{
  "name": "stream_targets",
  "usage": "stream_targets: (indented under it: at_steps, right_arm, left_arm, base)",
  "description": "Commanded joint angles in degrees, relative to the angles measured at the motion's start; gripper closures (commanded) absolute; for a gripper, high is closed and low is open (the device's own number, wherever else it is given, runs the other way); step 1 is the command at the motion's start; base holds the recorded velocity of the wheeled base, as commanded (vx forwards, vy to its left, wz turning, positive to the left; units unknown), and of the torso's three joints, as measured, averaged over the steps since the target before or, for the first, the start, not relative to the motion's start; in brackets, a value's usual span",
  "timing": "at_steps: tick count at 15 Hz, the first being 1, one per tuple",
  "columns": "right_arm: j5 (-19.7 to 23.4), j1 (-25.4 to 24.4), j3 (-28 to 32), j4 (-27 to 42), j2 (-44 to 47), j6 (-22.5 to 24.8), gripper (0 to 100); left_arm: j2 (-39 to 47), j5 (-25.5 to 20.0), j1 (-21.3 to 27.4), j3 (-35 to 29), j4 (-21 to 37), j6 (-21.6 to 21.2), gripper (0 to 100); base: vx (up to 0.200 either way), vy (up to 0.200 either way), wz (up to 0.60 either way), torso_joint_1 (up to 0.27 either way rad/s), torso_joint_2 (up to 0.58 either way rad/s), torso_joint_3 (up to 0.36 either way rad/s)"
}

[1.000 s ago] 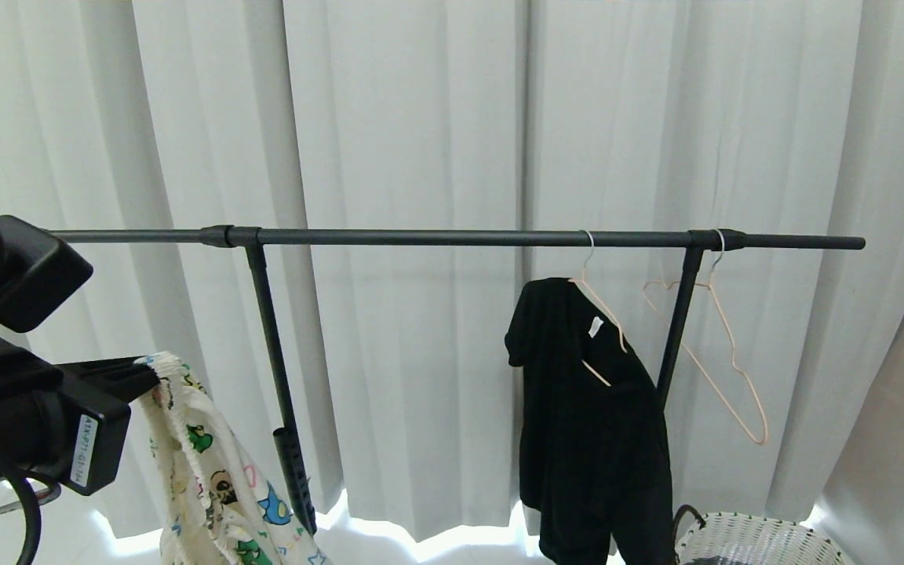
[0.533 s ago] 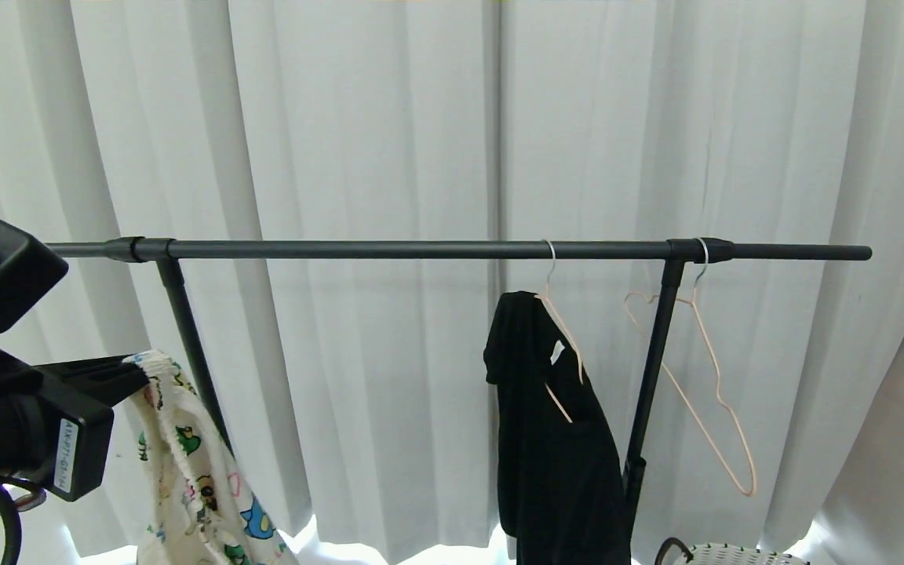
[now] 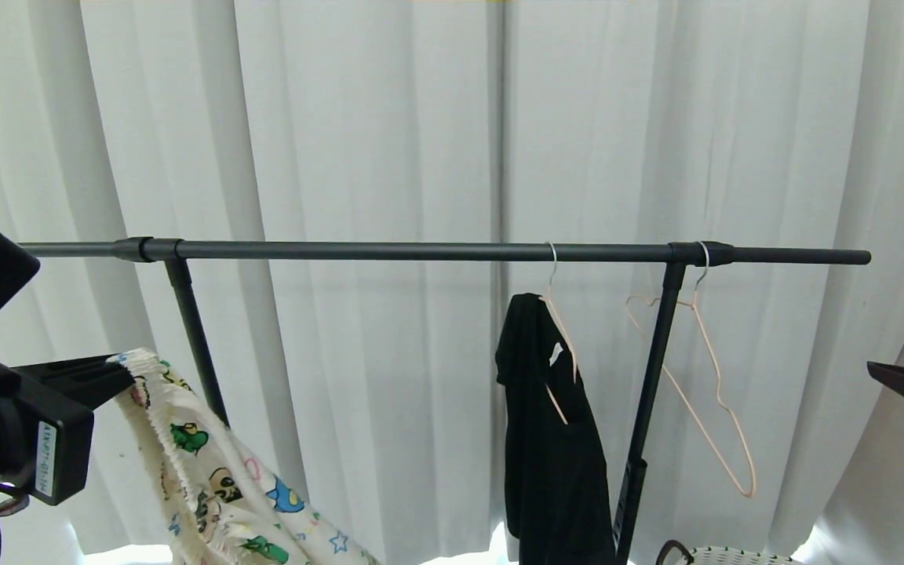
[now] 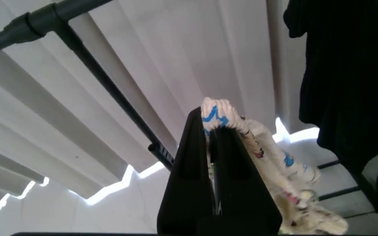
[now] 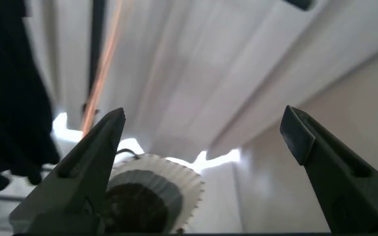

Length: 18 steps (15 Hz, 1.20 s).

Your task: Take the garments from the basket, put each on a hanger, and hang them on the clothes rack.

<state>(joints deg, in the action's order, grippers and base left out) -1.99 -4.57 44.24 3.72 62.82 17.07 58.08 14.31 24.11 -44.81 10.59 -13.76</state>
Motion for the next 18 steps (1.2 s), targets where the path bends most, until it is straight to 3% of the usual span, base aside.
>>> stream_targets:
  at_steps: [1, 3, 5, 8, 10, 12, 18]
  right_arm:
    - [1.72, -0.35, -0.03, -0.03, 3.01, -0.63, 0]
    - [1.90, -2.46, -0.12, -1.35, 6.18, -3.88, 0]
    - [1.55, -8.52, -1.52, -3.28, 9.34, -9.95, 0]
    - [-1.97, -13.01, -2.58, -7.41, 17.60, -14.25, 0]
    - [-4.34, -13.36, -2.23, -14.97, 24.81, -16.28, 0]
    - [-4.78, -13.18, -2.14, -17.78, 29.38, -18.03, 0]
    - [-4.96, -12.74, -1.44, -17.78, 33.42, -21.81, 0]
  left_arm:
    - [0.02, 0.10, -0.03, 0.43, 0.04, -0.04, 100]
    - [-1.03, 0.01, 1.46, 0.69, -0.05, -0.30, 100]
    - [-2.00, 0.01, 3.13, 1.57, -0.05, -0.30, 100]
    - [-4.02, 0.01, 3.13, 3.68, -0.05, -0.48, 100]
    - [-4.37, 0.10, 3.13, 3.68, -0.05, -1.97, 100]
    - [-4.46, 0.10, 3.13, 3.77, -0.22, -5.48, 100]
    - [-4.37, 0.10, 3.13, 3.86, -0.40, -5.92, 100]
  base:
    - [0.200, 0.000, 0.00, -0.007, 0.00, 0.007]
    - [0.000, 0.000, 0.00, 0.000, 0.00, 0.000]
    - [0.000, 0.000, 0.00, 0.000, 0.00, 0.000]
    - [0.000, 0.000, 0.00, 0.000, 0.00, 0.000]
    - [0.000, 0.000, 0.00, 0.000, 0.00, 0.000]
    - [0.000, 0.000, 0.00, 0.000, 0.00, 0.000]
    - [0.000, 0.000, 0.00, 0.000, 0.00, 0.000]
